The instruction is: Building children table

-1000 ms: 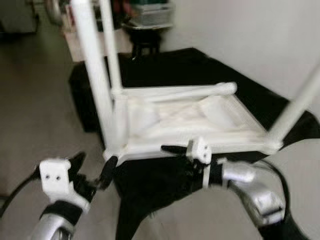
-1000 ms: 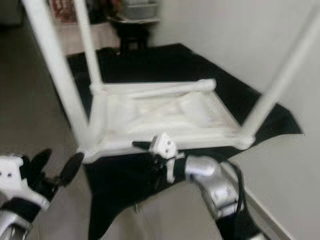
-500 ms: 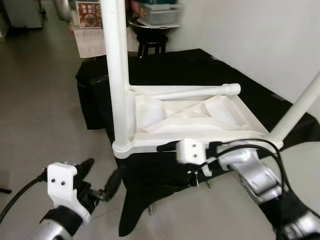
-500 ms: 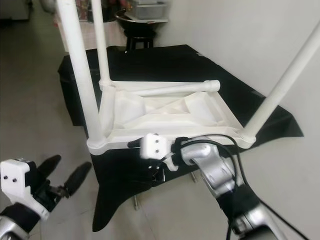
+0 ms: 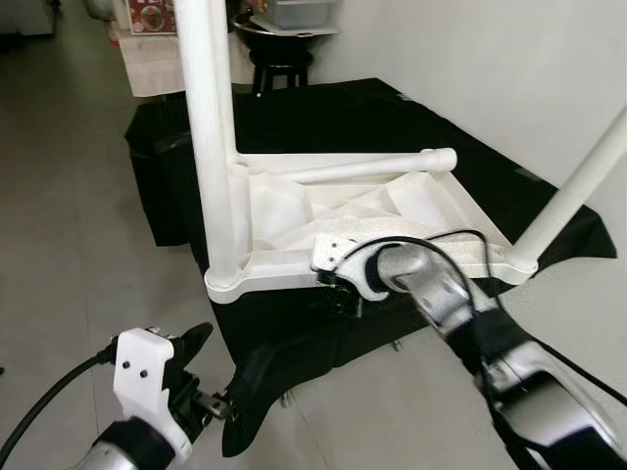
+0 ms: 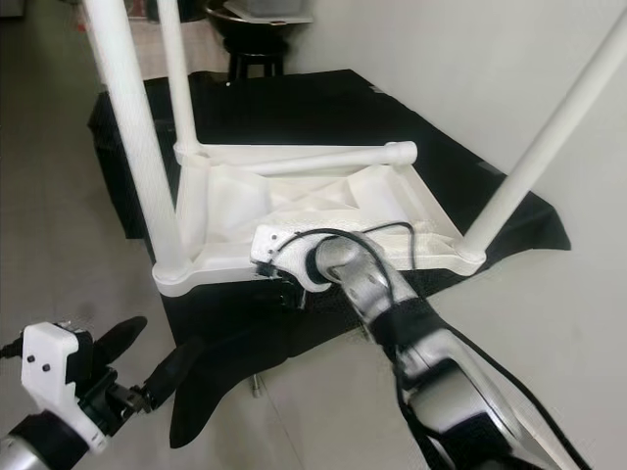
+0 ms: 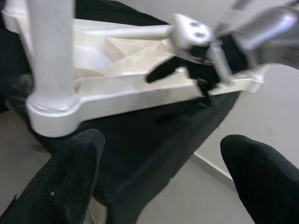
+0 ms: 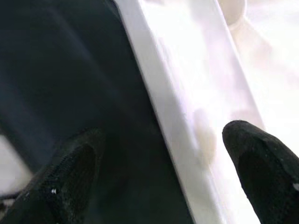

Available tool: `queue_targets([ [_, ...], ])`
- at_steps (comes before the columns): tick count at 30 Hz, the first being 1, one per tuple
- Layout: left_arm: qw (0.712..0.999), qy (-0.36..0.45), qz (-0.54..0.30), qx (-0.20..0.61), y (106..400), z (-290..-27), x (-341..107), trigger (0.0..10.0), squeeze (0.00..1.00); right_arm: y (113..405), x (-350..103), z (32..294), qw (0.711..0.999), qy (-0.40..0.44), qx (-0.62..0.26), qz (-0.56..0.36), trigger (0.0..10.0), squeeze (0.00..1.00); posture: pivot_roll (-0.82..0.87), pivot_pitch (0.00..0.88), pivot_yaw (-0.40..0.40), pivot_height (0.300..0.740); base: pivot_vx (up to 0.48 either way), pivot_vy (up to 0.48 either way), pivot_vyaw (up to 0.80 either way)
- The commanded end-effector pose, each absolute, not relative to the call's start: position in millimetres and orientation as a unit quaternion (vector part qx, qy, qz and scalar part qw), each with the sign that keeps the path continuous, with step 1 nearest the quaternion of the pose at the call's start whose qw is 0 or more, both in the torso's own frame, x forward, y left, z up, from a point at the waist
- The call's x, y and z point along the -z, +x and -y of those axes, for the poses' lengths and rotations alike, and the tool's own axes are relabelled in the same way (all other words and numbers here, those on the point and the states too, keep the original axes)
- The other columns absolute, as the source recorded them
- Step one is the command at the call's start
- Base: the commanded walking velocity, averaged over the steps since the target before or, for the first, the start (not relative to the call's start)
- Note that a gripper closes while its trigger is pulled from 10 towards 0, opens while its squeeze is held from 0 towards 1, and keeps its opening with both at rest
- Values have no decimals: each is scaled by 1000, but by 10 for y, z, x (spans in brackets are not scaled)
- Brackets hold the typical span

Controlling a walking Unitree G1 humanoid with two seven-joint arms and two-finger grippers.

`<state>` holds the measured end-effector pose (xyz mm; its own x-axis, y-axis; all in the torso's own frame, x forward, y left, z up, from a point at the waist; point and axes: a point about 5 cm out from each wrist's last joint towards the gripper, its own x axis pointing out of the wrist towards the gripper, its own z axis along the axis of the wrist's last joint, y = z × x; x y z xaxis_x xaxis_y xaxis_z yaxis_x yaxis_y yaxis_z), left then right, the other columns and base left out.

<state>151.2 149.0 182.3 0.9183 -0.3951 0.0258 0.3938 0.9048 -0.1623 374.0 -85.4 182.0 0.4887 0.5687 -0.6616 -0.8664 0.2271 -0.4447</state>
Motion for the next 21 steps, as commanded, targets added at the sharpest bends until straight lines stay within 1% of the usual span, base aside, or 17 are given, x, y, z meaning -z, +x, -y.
queue_targets([
  [1,976,-73,-12,204,1476,-1480,-1829,10000,0,3761,-1803,858,759,-407,-468,-197,10000,0,-74,174,-114,740,0,0,0],
  [2,976,-73,-14,203,1450,-1469,-1838,10000,0,3785,-1825,845,759,-405,-468,-204,10000,0,-63,202,-119,740,0,0,0],
  [5,976,-74,-15,203,1418,-1456,-1851,10000,0,3821,-1852,824,759,-403,-465,-214,10000,0,-63,202,-119,740,0,0,0],
  [7,977,-74,-18,201,1363,-1432,-1869,10000,0,3878,-1914,793,769,-394,-452,-222,10000,0,-47,240,-124,740,0,0,0],
  [10,977,-74,-20,201,1324,-1413,-1880,10000,0,3912,-1954,775,776,-389,-443,-225,10000,0,-46,243,-124,740,0,0,0],
  [13,976,-76,-23,202,1301,-1398,-1872,10000,0,3938,-1977,760,772,-401,-438,-225,10000,0,-39,254,-127,740,0,0,0],
  [15,975,-82,-25,204,1264,-1377,-1855,10000,0,3966,-2006,721,774,-411,-426,-224,3294,0,-31,274,-133,740,0,0,0],
  [16,975,-82,-25,204,1264,-1377,-1855,10000,0,3966,-2006,721,774,-411,-426,-224,3294,0,-31,274,-133,740,0,0,0],
  [17,975,-85,-26,205,1244,-1368,-1848,10000,0,3982,-2035,693,782,-409,-417,-220,0,0,-28,282,-140,740,0,0,0],
  [19,974,-87,-27,206,1229,-1360,-1843,10000,0,3992,-2055,675,787,-406,-410,-217,0,0,-27,284,-141,740,0,0,0],
  [20,974,-89,-27,207,1212,-1350,-1839,10000,0,4003,-2088,652,795,-398,-405,-212,0,0,-21,293,-147,740,0,0,0],
  [21,974,-89,-27,207,1212,-1350,-1839,10000,0,4003,-2088,652,795,-398,-405,-212,0,0,-21,293,-147,740,0,0,0],
])
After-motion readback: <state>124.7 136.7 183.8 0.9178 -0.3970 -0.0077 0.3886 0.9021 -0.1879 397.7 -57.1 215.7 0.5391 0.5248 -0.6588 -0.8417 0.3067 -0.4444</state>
